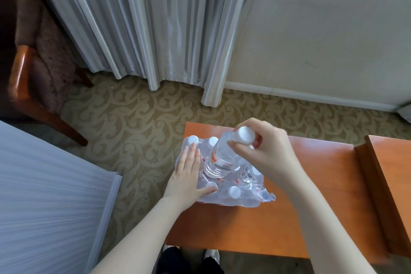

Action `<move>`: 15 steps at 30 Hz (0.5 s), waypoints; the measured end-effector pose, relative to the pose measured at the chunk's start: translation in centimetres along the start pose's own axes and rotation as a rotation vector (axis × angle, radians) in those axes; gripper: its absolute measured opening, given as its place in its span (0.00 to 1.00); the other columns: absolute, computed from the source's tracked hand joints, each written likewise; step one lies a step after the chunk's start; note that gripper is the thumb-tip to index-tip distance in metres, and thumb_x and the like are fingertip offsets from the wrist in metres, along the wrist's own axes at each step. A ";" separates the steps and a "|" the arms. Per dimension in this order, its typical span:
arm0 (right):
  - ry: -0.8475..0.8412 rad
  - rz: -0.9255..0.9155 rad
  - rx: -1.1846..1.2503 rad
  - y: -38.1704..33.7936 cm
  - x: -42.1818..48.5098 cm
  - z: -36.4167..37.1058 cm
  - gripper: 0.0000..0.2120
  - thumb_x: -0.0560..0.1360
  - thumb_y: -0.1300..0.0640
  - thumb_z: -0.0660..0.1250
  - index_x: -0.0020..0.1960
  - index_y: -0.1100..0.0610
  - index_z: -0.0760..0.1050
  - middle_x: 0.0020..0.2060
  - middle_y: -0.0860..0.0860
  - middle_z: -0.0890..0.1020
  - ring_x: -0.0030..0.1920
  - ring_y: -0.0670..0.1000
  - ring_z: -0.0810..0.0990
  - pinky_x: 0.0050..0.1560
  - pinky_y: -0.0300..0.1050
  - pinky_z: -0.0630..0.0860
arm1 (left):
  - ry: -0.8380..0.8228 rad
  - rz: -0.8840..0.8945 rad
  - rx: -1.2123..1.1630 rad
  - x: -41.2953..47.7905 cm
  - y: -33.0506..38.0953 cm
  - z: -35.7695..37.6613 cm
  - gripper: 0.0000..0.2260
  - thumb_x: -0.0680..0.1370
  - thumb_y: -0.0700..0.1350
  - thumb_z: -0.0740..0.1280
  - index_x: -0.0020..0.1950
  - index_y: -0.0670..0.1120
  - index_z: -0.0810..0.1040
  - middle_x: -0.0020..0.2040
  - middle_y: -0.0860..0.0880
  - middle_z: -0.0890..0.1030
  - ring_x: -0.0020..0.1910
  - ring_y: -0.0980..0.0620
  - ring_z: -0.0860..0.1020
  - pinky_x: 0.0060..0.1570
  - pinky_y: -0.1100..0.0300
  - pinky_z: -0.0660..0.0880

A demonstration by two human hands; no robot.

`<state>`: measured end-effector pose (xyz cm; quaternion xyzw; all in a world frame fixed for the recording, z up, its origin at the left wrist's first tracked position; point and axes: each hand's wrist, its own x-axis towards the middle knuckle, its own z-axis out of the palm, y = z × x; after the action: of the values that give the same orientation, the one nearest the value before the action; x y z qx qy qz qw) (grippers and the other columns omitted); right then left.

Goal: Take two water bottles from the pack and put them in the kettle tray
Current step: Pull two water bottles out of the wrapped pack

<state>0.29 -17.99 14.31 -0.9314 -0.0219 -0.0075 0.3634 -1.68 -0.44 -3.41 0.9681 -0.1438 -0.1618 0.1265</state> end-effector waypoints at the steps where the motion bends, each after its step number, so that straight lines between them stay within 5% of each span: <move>1: 0.006 0.001 0.012 -0.4 -0.1 -0.8 0.08 0.66 0.52 0.74 0.40 0.52 0.77 0.29 0.49 0.72 0.30 0.44 0.66 0.32 0.32 0.63 | -0.015 0.007 -0.047 0.0 0.1 -0.5 0.51 0.66 0.76 0.51 0.76 0.44 0.36 0.77 0.49 0.32 0.75 0.51 0.32 0.76 0.52 0.49; 4: 0.009 -0.004 0.028 -1.5 -0.2 -2.4 0.07 0.66 0.52 0.73 0.39 0.53 0.77 0.31 0.52 0.76 0.30 0.45 0.67 0.33 0.31 0.64 | 0.019 0.041 -0.284 -0.2 0.8 -3.5 0.49 0.65 0.74 0.58 0.77 0.48 0.50 0.79 0.51 0.50 0.77 0.54 0.45 0.75 0.54 0.47; 9: -0.057 -0.033 -0.044 -2.5 -0.2 -3.1 0.07 0.67 0.55 0.73 0.40 0.57 0.77 0.29 0.48 0.74 0.31 0.46 0.67 0.35 0.37 0.63 | 0.064 0.119 -0.839 -0.8 3.8 -11.0 0.45 0.58 0.73 0.69 0.72 0.69 0.54 0.68 0.69 0.68 0.65 0.70 0.65 0.60 0.71 0.64; 15: -0.092 -0.083 -0.016 -4.2 0.1 -3.3 0.08 0.65 0.56 0.73 0.37 0.58 0.75 0.28 0.51 0.76 0.31 0.49 0.69 0.36 0.37 0.64 | 0.058 0.277 -1.001 -0.4 7.3 -15.8 0.17 0.61 0.57 0.73 0.47 0.67 0.75 0.47 0.66 0.80 0.49 0.65 0.79 0.47 0.69 0.75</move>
<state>0.24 -17.13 19.54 -0.9320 -0.0770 0.0201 0.3537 1.78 -3.97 13.28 0.7651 -0.1719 -0.1657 0.5981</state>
